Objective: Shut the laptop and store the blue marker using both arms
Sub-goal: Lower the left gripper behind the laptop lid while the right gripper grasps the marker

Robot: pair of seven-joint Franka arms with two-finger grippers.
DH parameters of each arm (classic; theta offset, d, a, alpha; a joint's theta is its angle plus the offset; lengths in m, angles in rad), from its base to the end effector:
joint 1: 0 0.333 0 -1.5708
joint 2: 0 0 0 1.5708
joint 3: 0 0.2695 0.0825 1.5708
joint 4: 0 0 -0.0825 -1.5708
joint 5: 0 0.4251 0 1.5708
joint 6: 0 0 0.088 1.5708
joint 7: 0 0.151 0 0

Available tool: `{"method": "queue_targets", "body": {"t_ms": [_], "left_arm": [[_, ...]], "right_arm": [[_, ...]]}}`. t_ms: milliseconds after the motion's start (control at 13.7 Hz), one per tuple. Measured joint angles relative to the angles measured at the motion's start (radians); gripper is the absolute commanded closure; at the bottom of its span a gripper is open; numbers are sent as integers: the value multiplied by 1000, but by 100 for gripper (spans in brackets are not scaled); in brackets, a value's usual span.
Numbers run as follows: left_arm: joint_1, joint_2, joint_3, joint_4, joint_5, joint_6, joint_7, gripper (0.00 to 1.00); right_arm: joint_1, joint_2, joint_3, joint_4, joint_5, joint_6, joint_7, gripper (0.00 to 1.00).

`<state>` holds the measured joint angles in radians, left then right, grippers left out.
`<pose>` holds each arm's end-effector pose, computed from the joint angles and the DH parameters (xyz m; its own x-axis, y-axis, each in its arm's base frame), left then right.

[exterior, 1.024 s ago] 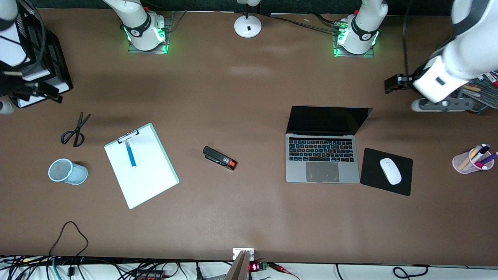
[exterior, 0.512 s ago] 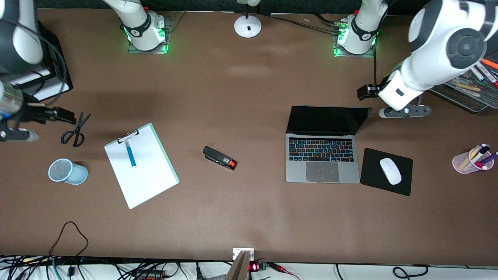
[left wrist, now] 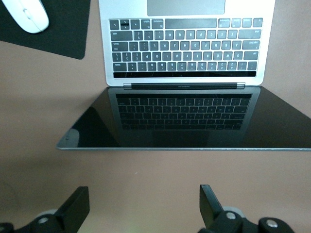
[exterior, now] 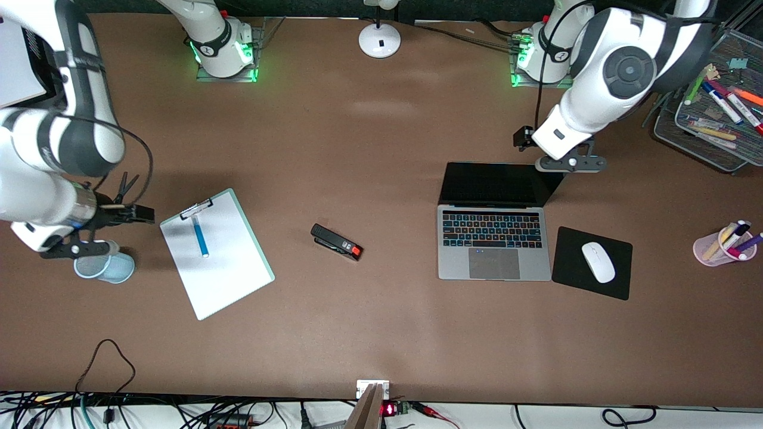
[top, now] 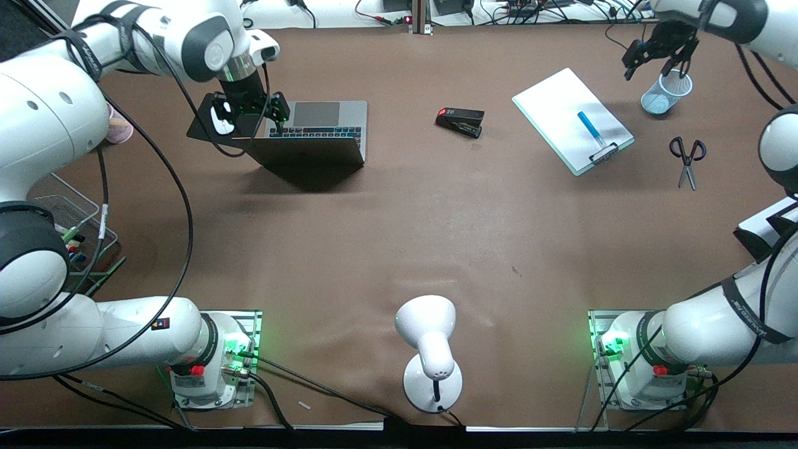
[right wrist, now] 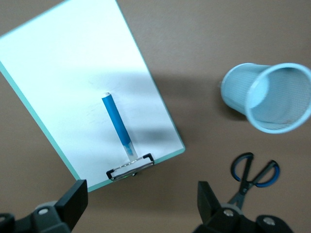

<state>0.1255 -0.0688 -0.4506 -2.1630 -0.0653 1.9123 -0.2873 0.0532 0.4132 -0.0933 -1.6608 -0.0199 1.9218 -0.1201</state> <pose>0.5026 -0.1756 0.2984 0.9823 -0.0036 -0.1873 -0.0090 -0.9996 -0.0278 0.6597 -0.0265 0.2526 0.9838 0.0891 -0.1557 0.0959 -0.9947 0.0364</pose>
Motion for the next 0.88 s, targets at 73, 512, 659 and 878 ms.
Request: {"method": "queue_targets", "body": {"t_ms": [73, 512, 659, 878], "left_arm": [[0, 0, -3, -20, 0, 22, 0, 0], [0, 0, -28, -82, 0, 87, 0, 0], [0, 2, -41, -99, 0, 123, 0, 0], [0, 11, -60, -115, 0, 168, -3, 0]], "right_arm": [[12, 18, 1, 0, 0, 11, 0, 0], [59, 124, 2, 1, 0, 147, -1, 0], [58, 164, 1, 1, 0, 195, -2, 0], [58, 218, 1, 0, 0, 258, -3, 0]]}}
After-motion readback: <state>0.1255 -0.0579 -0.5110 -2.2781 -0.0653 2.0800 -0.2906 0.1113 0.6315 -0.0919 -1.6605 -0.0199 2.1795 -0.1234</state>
